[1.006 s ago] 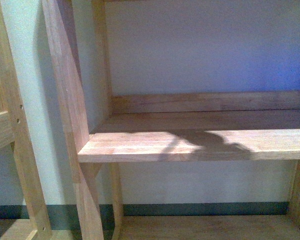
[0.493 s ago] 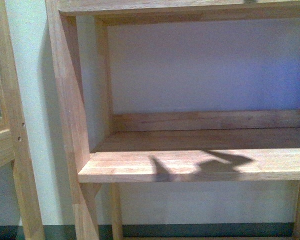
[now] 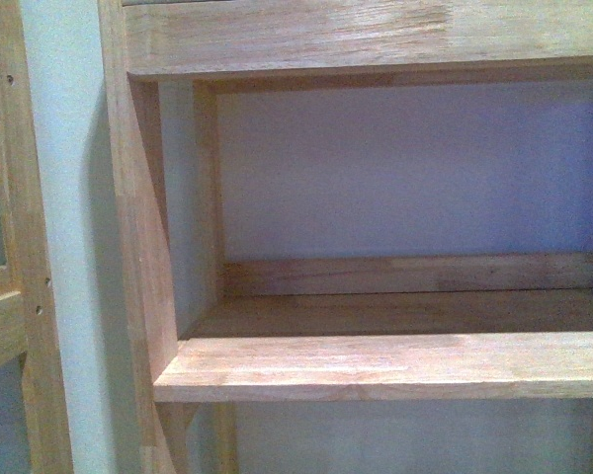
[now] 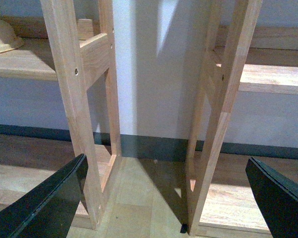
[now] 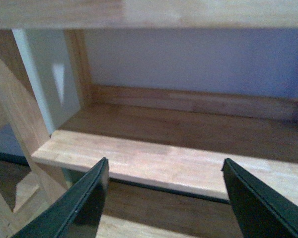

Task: Put away toys

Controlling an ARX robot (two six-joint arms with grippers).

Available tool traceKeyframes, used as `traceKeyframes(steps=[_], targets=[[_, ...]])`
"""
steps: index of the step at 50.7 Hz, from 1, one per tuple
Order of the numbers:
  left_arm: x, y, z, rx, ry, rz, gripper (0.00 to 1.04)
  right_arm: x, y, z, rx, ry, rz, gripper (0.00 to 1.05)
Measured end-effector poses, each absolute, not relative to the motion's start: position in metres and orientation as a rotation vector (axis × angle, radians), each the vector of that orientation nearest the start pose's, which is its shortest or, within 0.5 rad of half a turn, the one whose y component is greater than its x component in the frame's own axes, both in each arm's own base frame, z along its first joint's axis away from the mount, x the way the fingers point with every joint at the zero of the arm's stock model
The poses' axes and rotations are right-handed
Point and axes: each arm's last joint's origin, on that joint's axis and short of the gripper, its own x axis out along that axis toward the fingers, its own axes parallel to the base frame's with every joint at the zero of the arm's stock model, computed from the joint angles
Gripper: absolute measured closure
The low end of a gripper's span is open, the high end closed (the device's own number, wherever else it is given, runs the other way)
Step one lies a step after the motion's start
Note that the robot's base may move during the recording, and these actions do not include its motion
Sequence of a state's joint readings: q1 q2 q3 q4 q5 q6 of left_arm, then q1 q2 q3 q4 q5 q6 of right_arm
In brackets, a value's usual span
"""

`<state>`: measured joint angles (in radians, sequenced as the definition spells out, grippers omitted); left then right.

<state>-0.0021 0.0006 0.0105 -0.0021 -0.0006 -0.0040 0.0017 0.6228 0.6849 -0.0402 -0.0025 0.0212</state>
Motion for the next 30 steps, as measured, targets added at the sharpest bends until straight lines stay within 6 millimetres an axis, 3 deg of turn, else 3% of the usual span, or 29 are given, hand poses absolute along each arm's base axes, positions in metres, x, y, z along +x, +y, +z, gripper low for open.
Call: traceKeyframes(steps=[7,13,23,30], targets=[[0.097,0.0,0.167,-0.004,-0.008,-0.002,0.06,0.136,0.0,0.286,0.01,0.001,0.001,0.65],[0.097,0.0,0.167,-0.004,-0.008,-0.002,0.06,0.13,0.0,0.26,0.007,0.001,0.001,0.89],[0.097,0.0,0.167,-0.004,-0.008,-0.002,0.06,0.122,0.0,0.223,0.006,0.01,0.001,0.89],[0.097,0.0,0.167,-0.004,-0.008,-0.002,0.06,0.119,0.0,0.211,0.006,0.01,0.001,0.89]])
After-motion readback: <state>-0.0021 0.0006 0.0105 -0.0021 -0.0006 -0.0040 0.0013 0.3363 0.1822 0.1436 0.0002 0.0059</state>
